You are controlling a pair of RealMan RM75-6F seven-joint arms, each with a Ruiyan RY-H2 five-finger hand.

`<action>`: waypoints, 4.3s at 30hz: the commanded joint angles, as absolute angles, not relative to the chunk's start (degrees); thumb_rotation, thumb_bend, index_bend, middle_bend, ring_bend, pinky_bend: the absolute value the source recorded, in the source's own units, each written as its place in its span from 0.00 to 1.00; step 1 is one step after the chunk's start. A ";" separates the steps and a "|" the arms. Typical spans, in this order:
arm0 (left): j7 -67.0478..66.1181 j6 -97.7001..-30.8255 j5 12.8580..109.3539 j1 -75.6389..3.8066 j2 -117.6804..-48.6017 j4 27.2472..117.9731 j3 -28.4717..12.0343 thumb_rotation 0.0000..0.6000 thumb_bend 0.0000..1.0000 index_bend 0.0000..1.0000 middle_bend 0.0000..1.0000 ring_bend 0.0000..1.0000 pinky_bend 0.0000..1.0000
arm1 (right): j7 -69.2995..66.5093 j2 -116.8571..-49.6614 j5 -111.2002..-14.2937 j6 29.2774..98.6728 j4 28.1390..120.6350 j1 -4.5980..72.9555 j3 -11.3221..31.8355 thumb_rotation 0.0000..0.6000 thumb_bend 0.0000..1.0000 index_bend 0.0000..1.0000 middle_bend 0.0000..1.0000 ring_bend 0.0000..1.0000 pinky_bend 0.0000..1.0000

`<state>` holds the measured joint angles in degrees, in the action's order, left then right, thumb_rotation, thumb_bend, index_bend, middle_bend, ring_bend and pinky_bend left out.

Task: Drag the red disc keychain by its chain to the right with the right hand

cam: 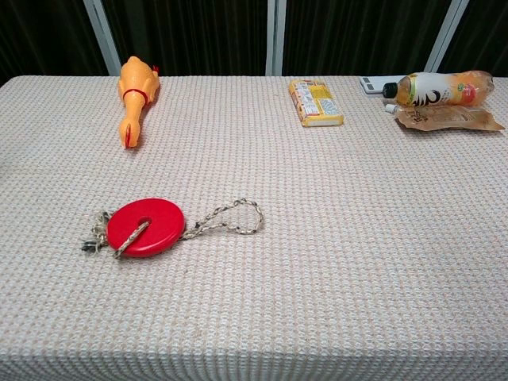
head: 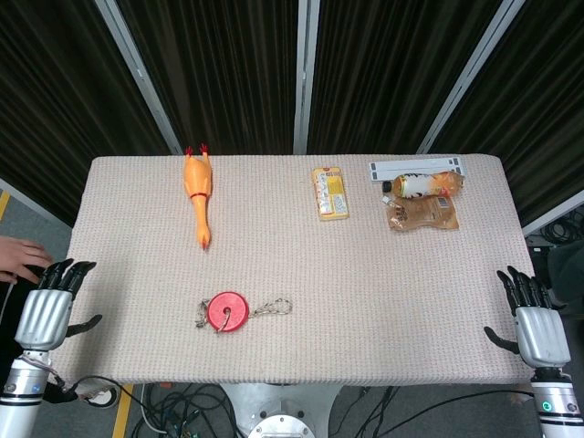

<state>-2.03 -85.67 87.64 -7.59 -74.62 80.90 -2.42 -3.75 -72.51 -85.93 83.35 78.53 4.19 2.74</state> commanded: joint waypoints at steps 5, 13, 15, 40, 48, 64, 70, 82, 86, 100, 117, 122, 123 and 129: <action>-1.97 -85.83 87.51 -7.35 -74.51 80.89 -2.32 1.00 0.02 0.17 0.17 0.10 0.14 | -3.44 -72.38 -86.18 83.21 78.81 4.34 2.62 1.00 0.08 0.00 0.00 0.00 0.00; -1.80 -85.80 87.51 -7.26 -74.50 80.78 -2.20 1.00 0.02 0.17 0.17 0.10 0.14 | -2.14 -71.70 -87.18 82.46 80.40 5.12 2.27 1.00 0.08 0.00 0.00 0.00 0.00; -1.75 -86.00 87.63 -7.15 -74.64 80.45 -2.13 1.00 0.02 0.17 0.17 0.10 0.14 | -1.52 -71.48 -88.08 81.92 81.02 5.83 2.09 1.00 0.08 0.00 0.00 0.00 0.00; 0.72 -85.69 86.30 -6.37 -75.50 77.69 -2.10 1.00 0.02 0.17 0.17 0.10 0.14 | 18.23 -83.43 -78.49 47.35 102.08 35.71 10.85 1.00 0.09 0.00 0.00 0.00 0.00; 1.74 -85.67 85.32 -5.89 -75.60 76.57 -2.41 1.00 0.02 0.17 0.17 0.10 0.14 | 24.70 -91.38 -64.40 42.22 96.83 43.74 12.87 1.00 0.09 0.00 0.00 0.00 0.00; 3.27 -85.96 85.36 -5.46 -75.66 75.29 -2.50 1.00 0.02 0.17 0.17 0.10 0.14 | 28.47 -95.97 -55.55 46.18 95.20 47.90 9.41 1.00 0.13 0.00 0.17 0.00 0.00; 3.21 -85.84 85.28 -5.48 -75.66 75.30 -2.59 1.00 0.02 0.17 0.17 0.10 0.14 | 27.93 -96.30 -55.15 46.91 94.95 48.47 8.55 1.00 0.13 0.00 0.22 0.00 0.00; 3.39 -85.82 85.19 -5.33 -75.77 75.05 -2.63 1.00 0.02 0.17 0.17 0.10 0.14 | 26.19 -97.80 -55.05 47.82 94.05 49.36 7.73 1.00 0.20 0.06 0.27 0.00 0.00; 3.71 -85.92 85.06 -5.05 -75.90 74.59 -2.53 1.00 0.02 0.17 0.17 0.10 0.14 | 26.09 -98.60 -55.35 48.79 93.41 49.34 7.42 1.00 0.26 0.17 0.32 0.00 0.00; 4.37 -85.79 85.12 -5.07 -76.00 74.15 -2.66 1.00 0.02 0.17 0.17 0.10 0.14 | 28.35 -100.49 -53.81 51.87 92.29 49.39 6.73 1.00 0.35 0.34 0.47 0.03 0.00; 5.50 -85.57 84.63 -4.74 -76.44 72.84 -2.72 1.00 0.02 0.17 0.17 0.10 0.14 | 29.81 -102.97 -53.67 54.47 90.47 49.02 6.81 1.00 0.43 0.56 0.63 0.19 0.00; 5.81 -85.65 84.71 -4.68 -76.52 72.60 -2.73 1.00 0.02 0.17 0.17 0.10 0.14 | 29.70 -103.01 -54.96 55.72 90.59 48.38 6.64 1.00 0.47 0.66 0.70 0.25 0.00; 5.81 -85.67 84.74 -4.71 -76.55 72.60 -2.76 1.00 0.02 0.17 0.17 0.10 0.14 | 29.56 -102.88 -55.40 56.15 90.78 48.14 6.66 1.00 0.48 0.68 0.72 0.27 0.00; 5.69 -85.64 84.88 -4.75 -76.56 72.77 -2.74 1.00 0.02 0.17 0.17 0.10 0.14 | 27.88 -102.15 -57.98 58.87 91.51 46.41 6.95 1.00 0.57 0.85 0.84 0.38 0.00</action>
